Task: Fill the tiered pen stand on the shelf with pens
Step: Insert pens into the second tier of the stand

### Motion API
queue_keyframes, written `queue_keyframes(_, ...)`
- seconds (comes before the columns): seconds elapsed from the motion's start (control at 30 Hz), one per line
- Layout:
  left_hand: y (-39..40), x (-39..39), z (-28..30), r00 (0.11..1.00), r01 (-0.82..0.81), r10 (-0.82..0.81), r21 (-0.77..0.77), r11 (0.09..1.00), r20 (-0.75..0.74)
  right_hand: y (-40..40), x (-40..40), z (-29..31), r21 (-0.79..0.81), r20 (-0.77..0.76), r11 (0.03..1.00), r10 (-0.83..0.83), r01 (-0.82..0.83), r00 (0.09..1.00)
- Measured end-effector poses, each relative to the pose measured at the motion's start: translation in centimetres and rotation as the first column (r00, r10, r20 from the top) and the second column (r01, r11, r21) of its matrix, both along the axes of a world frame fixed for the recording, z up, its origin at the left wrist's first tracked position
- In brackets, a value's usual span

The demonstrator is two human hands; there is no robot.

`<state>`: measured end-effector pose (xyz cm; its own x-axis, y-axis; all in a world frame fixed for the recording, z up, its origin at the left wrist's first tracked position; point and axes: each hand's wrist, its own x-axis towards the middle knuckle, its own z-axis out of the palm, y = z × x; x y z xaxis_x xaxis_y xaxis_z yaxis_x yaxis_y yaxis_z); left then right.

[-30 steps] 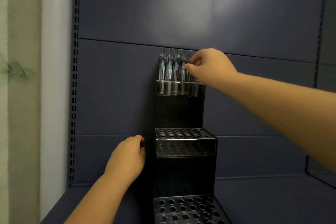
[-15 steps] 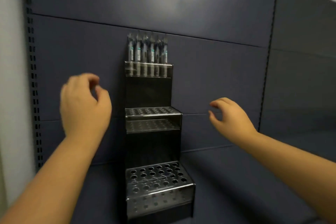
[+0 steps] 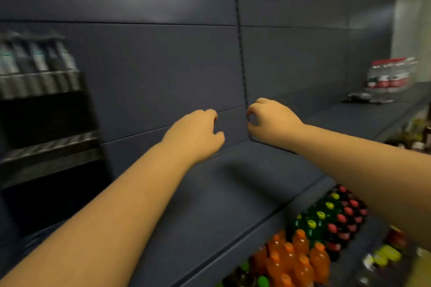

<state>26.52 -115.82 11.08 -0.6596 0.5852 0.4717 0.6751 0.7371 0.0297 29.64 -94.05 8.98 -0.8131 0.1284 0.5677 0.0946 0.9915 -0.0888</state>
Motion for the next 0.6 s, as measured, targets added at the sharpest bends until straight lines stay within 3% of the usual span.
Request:
queue_keyframes(0.37,24.9,-1.7,-6.2,0.983,0.071,-0.061,-0.055,0.996,0.172,27.2,8.8,-3.9,-0.117,0.126,0.926,-0.344,0.358,0.93)
queue_keyframes(0.6,38.4,-1.2,-8.3,0.954,0.167,-0.135,-0.098,0.981,0.269,38.2,10.4,-6.2,-0.208,0.177,0.871,-0.414,0.445,0.893)
